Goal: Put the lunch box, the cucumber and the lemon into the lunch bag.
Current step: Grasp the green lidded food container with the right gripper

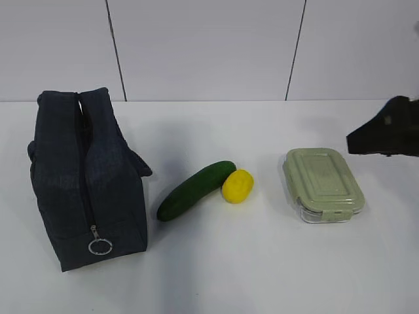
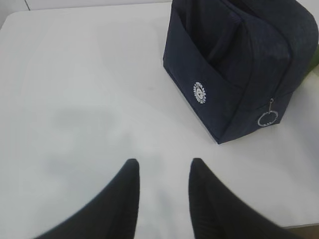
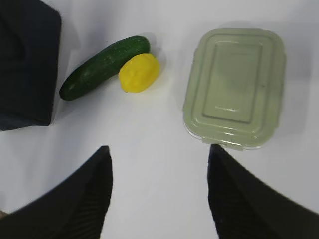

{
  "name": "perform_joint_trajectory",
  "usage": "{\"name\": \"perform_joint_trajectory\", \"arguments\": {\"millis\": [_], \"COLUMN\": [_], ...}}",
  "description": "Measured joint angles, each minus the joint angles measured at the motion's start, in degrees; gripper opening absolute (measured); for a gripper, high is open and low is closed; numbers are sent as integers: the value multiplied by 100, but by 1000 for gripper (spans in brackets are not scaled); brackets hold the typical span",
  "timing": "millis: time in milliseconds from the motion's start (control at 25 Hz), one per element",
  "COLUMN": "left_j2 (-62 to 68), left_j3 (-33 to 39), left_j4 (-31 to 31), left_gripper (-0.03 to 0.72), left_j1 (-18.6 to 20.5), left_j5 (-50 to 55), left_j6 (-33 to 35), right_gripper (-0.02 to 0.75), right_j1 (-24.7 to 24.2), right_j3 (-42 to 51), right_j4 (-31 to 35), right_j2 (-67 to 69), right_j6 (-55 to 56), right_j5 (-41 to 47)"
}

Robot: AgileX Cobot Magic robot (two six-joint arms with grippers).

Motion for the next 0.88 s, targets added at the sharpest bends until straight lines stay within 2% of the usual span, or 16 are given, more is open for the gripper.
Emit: {"name": "perform_joint_trajectory", "arguments": {"millis": [160,520,680,880], "left_j2": [0,0,0,0], "left_j3": [0,0,0,0], "left_j4": [0,0,0,0], "left_gripper": [242,242,242,242], "left_j1": [0,0,0,0], "left_j5": [0,0,0,0], "left_j6": [0,0,0,0], "right_gripper": [453,452,452,452], "right_j1": [-306,-2002,-2298,-2386], "right_j3": [-562,-1067,-1078,-1236], "right_j4": [498,2101,2242,2428], "right_j2": [816,2131,2586,3205], "right_j6": [-616,-2295,-2785,-3281], "right_j5": [517,1724,1774,1774]}}
